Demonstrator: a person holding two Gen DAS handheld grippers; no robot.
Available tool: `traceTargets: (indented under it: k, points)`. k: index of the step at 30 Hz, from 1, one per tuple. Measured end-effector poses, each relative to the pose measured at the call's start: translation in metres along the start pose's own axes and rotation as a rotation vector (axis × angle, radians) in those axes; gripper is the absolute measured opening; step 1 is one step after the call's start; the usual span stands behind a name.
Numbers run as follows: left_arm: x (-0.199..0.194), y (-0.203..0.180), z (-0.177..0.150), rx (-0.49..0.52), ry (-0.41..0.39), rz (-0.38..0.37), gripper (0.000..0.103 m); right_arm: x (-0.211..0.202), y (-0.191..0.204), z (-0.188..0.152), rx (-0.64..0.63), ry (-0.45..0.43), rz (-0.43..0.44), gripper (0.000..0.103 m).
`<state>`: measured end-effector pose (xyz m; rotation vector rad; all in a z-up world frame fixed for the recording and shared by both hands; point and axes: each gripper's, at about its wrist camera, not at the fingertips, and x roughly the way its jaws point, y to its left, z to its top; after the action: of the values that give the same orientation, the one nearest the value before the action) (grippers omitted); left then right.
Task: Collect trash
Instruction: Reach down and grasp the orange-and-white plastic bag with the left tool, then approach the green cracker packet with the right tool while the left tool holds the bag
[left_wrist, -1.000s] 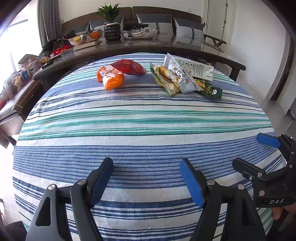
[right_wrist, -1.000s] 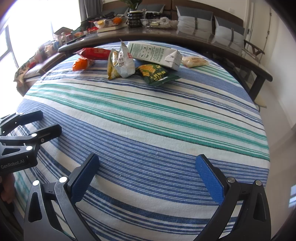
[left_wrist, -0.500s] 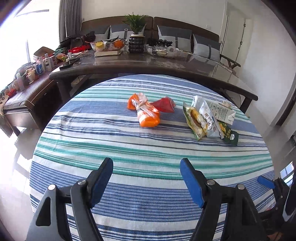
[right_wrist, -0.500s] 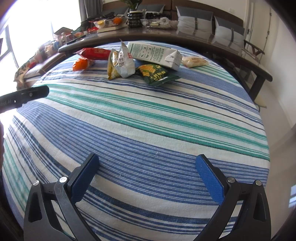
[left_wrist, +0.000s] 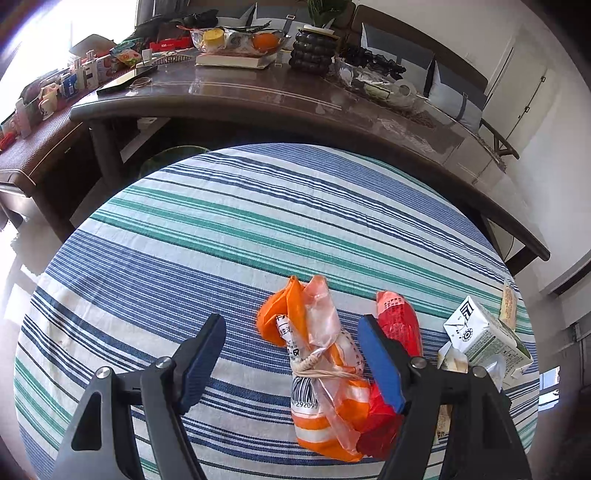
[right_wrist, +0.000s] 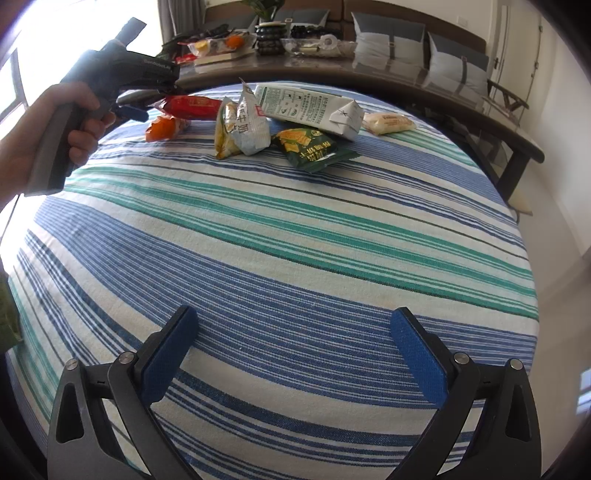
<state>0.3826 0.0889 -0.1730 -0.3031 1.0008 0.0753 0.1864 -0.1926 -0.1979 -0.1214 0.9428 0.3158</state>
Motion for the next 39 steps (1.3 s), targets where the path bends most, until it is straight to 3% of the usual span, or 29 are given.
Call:
traceTargets:
  k: [1,2,7,12,16,19,23,26,31,33,39]
  points:
    - [0.002,-0.001,-0.003,0.009,-0.003,0.002,0.066,0.0,0.0,0.0,0.0,0.0,0.0,0.103]
    - [0.0,-0.003,-0.006,0.016,-0.014,-0.033,0.051,0.0,0.0,0.0,0.0,0.0,0.0,0.103]
    - [-0.03,-0.003,-0.019,0.094,-0.076,0.007,0.039,0.0,0.0,0.0,0.0,0.0,0.0,0.103]
    - [-0.084,0.012,-0.06,0.168,-0.045,-0.043,0.039,0.0,0.0,0.0,0.0,0.0,0.0,0.103]
    - [-0.12,-0.01,-0.117,0.291,0.0,-0.155,0.04,0.0,0.0,0.0,0.001,-0.001,0.0,0.103]
    - [-0.122,-0.033,-0.153,0.358,0.014,-0.184,0.041,0.0,0.0,0.0,0.001,-0.001,-0.001,0.103]
    - [-0.106,-0.051,-0.175,0.378,-0.006,-0.124,0.053,0.0,0.001,0.0,0.003,-0.002,-0.002,0.103]
    - [-0.099,-0.052,-0.181,0.368,-0.016,-0.132,0.063,-0.001,0.0,0.0,0.006,-0.002,-0.001,0.103]
    - [-0.088,-0.047,-0.188,0.364,-0.004,-0.094,0.063,-0.001,-0.008,0.007,-0.007,-0.014,0.053,0.102]
    - [-0.089,-0.045,-0.189,0.363,-0.017,-0.09,0.063,0.003,-0.019,0.015,-0.016,-0.008,0.035,0.102]
    - [-0.084,-0.054,-0.192,0.423,-0.044,-0.031,0.065,0.027,-0.046,0.075,-0.053,-0.007,0.057,0.102]
